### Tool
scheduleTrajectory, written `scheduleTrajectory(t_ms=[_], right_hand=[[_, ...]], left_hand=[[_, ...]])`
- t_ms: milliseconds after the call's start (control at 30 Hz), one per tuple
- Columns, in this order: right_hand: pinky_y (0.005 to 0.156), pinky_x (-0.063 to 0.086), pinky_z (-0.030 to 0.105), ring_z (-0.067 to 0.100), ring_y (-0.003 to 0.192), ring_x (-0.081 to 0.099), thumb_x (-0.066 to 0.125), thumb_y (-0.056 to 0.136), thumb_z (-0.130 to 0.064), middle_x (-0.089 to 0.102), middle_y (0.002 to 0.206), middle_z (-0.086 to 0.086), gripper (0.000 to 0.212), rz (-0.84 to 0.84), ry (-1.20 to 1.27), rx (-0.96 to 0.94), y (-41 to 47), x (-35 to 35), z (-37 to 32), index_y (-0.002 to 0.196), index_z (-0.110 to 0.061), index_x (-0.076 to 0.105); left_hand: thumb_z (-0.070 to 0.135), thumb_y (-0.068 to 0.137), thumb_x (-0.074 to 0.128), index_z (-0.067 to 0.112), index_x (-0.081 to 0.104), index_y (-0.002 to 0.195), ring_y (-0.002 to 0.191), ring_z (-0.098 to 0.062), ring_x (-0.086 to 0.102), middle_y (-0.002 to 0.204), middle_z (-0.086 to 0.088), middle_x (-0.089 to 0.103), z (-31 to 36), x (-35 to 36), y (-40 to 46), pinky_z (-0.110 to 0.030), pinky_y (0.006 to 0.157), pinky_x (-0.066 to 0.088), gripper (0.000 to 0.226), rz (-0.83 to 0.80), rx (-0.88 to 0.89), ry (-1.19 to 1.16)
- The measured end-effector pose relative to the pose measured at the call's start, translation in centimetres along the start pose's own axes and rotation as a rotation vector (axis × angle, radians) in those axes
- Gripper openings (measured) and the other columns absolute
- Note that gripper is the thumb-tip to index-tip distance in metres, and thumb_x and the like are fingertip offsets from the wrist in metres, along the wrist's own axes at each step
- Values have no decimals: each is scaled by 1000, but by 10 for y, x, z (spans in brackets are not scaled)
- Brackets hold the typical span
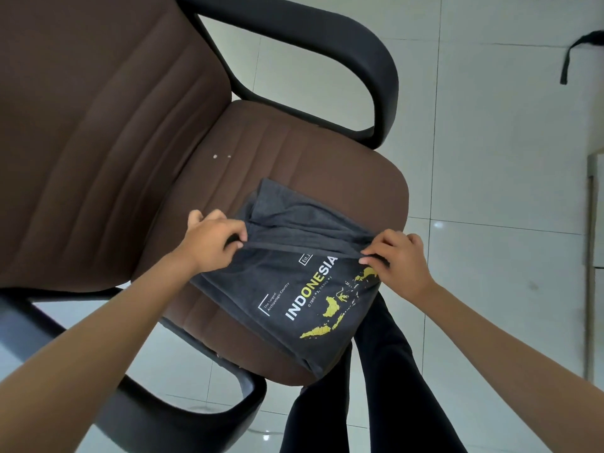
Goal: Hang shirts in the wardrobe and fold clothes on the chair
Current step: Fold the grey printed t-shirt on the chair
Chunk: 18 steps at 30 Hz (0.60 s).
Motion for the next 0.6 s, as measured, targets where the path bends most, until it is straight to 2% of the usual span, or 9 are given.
scheduleTrajectory(t_ms=[67, 133, 200, 267, 333, 400, 500, 533, 600], right_hand=[[85, 26, 30, 11, 81, 60, 57, 84, -45, 67, 88, -10, 26, 39, 24, 54, 4, -10, 3, 85, -24, 73], [89, 38, 40, 12, 78, 64, 58, 86, -43, 70, 86, -10, 26, 61, 93, 128, 7, -13, 8, 85, -20, 71], [82, 48, 50, 16, 72, 66, 63, 86, -34, 71, 84, -8, 19, 59, 148, 190, 12, -11, 17, 85, -17, 71], [76, 52, 49, 18, 72, 66, 66, 88, -27, 72, 84, -5, 13, 35, 172, 239, 17, -4, 27, 87, -15, 71], [75, 55, 41, 19, 77, 67, 67, 88, -25, 72, 86, -3, 12, 3, 185, 294, 24, 3, 38, 90, -14, 71], [77, 54, 32, 18, 83, 66, 66, 88, -30, 71, 90, -3, 17, -52, 202, 353, 29, 12, 49, 94, -15, 70], [75, 51, 31, 17, 82, 64, 64, 87, -43, 70, 87, -6, 25, -97, 159, 410, 30, 19, 63, 94, -19, 69], [75, 46, 30, 17, 81, 62, 63, 85, -48, 69, 83, -7, 28, -76, 107, 419, 28, 15, 67, 91, -21, 69], [79, 33, 32, 15, 80, 55, 59, 77, -58, 64, 74, -12, 35, -38, 21, 462, 19, 8, 78, 84, -26, 69]], left_hand=[[18, 84, 61, 29, 60, 89, 99, -9, 46, 76, 13, 55, -1, -17, 10, -29, 79, 10, 12, 74, -42, -77], [16, 85, 59, 28, 59, 90, 100, -11, 49, 77, 13, 54, 1, -28, 25, -30, 80, 11, 13, 139, -79, -109], [16, 87, 57, 29, 59, 90, 100, -12, 52, 82, 13, 57, 4, -36, 43, -31, 81, 13, 13, 188, -132, -166], [16, 88, 56, 28, 60, 90, 99, -13, 55, 84, 14, 60, 5, -37, 64, -34, 84, 17, 13, 214, -178, -235], [15, 89, 55, 27, 60, 92, 99, -13, 58, 89, 12, 64, 3, -33, 84, -34, 87, 19, 14, 227, -217, -295], [14, 89, 54, 27, 61, 94, 101, -14, 59, 96, 9, 67, -2, -25, 101, -34, 89, 20, 15, 237, -268, -341], [13, 88, 58, 21, 62, 98, 104, -18, 59, 99, 5, 69, -12, -9, 121, -35, 95, 29, 13, 226, -326, -407], [12, 87, 59, 18, 62, 98, 102, -20, 59, 96, 3, 69, -14, -3, 127, -36, 95, 35, 13, 216, -331, -438], [10, 85, 63, 13, 62, 97, 94, -24, 61, 85, 2, 64, -18, 5, 135, -31, 85, 43, 12, 211, -332, -508]])
Point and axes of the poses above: each hand's wrist, its own y-axis towards the middle knuckle, its own x-axis out of the palm, z = x × y, the point moved 10 cm from there along y, towards the middle knuckle
